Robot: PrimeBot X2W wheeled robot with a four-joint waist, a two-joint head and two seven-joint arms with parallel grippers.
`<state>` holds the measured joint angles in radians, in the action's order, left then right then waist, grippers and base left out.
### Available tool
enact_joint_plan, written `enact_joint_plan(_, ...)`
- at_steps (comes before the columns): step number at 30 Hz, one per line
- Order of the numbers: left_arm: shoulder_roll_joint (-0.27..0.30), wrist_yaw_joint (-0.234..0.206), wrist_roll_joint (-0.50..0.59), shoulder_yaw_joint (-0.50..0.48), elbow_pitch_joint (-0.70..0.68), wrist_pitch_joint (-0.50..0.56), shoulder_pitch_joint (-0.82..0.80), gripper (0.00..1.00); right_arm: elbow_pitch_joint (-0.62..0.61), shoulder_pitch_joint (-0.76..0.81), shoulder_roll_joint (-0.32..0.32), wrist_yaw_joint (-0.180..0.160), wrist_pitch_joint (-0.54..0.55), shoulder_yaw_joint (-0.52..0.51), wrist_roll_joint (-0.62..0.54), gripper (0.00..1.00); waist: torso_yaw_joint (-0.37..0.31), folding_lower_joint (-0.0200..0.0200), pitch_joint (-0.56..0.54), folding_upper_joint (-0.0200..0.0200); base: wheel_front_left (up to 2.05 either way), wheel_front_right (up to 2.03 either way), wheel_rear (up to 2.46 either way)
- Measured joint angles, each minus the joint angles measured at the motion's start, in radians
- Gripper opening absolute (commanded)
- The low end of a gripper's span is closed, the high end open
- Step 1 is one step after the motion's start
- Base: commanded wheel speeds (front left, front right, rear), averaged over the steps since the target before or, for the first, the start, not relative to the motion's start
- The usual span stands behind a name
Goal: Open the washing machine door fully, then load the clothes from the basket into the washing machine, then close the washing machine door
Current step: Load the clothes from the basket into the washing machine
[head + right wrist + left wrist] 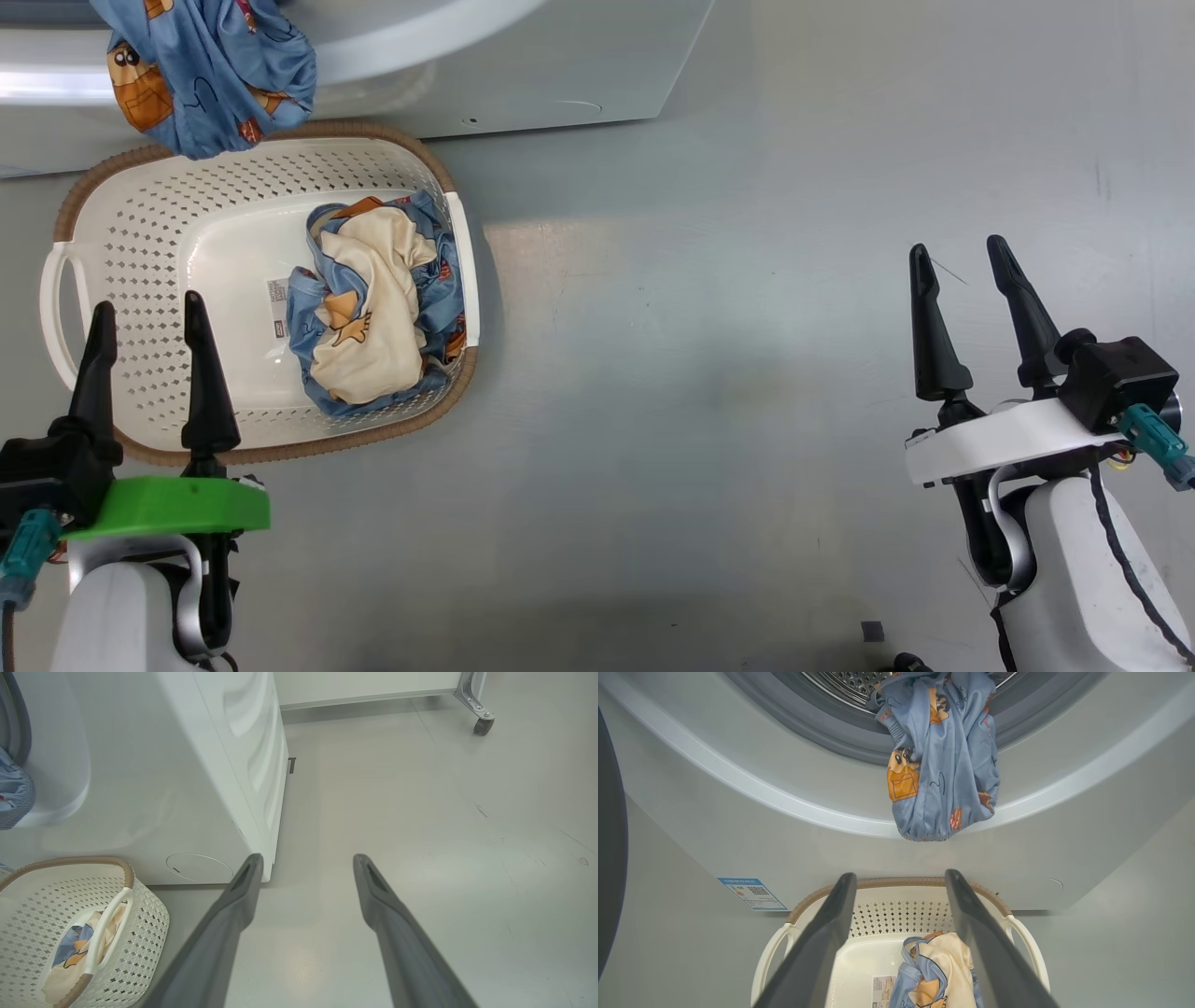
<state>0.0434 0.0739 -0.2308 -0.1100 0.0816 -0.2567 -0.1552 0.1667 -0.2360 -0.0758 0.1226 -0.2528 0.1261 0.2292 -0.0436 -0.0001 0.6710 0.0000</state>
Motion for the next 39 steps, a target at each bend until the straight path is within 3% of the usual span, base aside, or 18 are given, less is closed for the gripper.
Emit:
enact_joint_plan(18, -0.002, 0.0, 0.0, 0.018, -0.024, 0.0, -0.003, 1.0, 0.002, 0.0, -0.003, 0.0, 0.0, 0.005, 0.002, 1.0, -0.003, 0.0, 0.001, 0.0, 0.0, 0.0, 0.0)
enact_joint_plan(39, 0.013, 0.007, 0.008, 0.038, 0.077, 0.0, -0.241, 1.0, 0.015, -0.002, 0.004, 0.0, 0.0, 0.042, 0.005, 1.0, -0.035, 0.0001, -0.003, 0.0, 0.0, 0.0, 0.0)
